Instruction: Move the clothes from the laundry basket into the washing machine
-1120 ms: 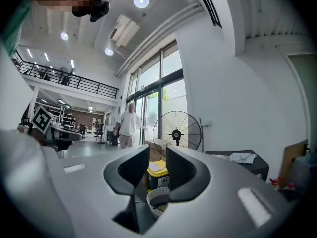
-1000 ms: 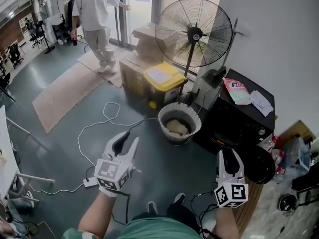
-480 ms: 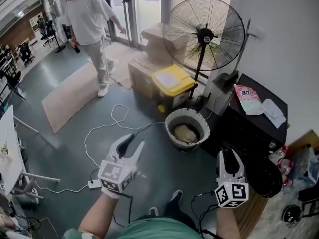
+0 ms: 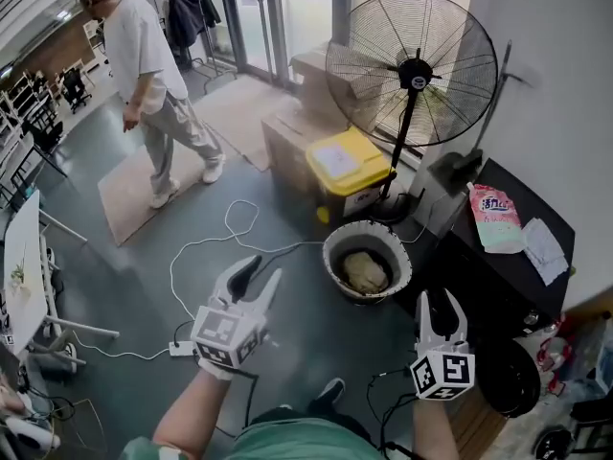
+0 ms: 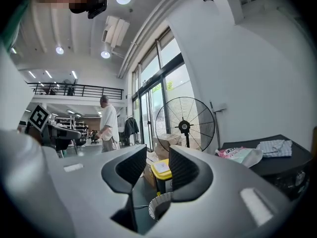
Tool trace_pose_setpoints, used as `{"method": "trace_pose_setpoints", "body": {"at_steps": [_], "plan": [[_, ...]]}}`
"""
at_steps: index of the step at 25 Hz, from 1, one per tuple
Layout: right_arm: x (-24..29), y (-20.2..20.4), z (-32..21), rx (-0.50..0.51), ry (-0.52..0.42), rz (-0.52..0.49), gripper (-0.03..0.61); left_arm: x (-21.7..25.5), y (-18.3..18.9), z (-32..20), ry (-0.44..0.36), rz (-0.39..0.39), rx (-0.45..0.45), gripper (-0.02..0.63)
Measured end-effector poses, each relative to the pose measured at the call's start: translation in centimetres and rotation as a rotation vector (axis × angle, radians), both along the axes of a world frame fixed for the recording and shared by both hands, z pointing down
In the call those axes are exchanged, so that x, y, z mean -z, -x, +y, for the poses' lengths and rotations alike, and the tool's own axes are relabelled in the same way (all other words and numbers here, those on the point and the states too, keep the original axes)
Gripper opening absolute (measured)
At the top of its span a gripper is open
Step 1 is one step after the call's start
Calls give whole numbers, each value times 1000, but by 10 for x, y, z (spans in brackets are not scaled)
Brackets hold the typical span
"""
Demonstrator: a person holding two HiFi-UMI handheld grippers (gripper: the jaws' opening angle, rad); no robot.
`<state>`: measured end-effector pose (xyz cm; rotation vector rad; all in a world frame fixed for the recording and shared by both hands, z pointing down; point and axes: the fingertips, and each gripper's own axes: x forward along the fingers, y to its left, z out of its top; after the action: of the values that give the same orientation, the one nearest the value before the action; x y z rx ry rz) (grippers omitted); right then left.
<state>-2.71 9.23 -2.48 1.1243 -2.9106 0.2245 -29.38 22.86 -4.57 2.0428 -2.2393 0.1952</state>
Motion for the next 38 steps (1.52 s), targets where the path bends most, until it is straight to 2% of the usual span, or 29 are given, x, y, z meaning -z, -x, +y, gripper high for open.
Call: {"method": "trace_pose_setpoints", "body": {"at_steps": [6, 12, 19, 24, 30, 38], "plan": [[0, 12, -34, 44, 3, -7, 123, 2, -1, -21, 11, -9, 37, 160], [-6, 23, -51, 59, 2, 6, 123, 0, 15, -32, 13, -12, 73, 160], [-22, 36, -73, 29, 18, 50, 123, -24, 36, -67, 21, 25, 44, 160], [-26, 60, -97, 0, 39, 68, 123, -42, 65, -103, 27, 63, 11, 160], [-35, 104, -129, -38, 55, 112, 123, -54, 117, -146, 37, 90, -27, 160], [-77, 154, -171, -72, 80, 184, 124, -91, 167, -195, 84, 101, -82, 160]]}}
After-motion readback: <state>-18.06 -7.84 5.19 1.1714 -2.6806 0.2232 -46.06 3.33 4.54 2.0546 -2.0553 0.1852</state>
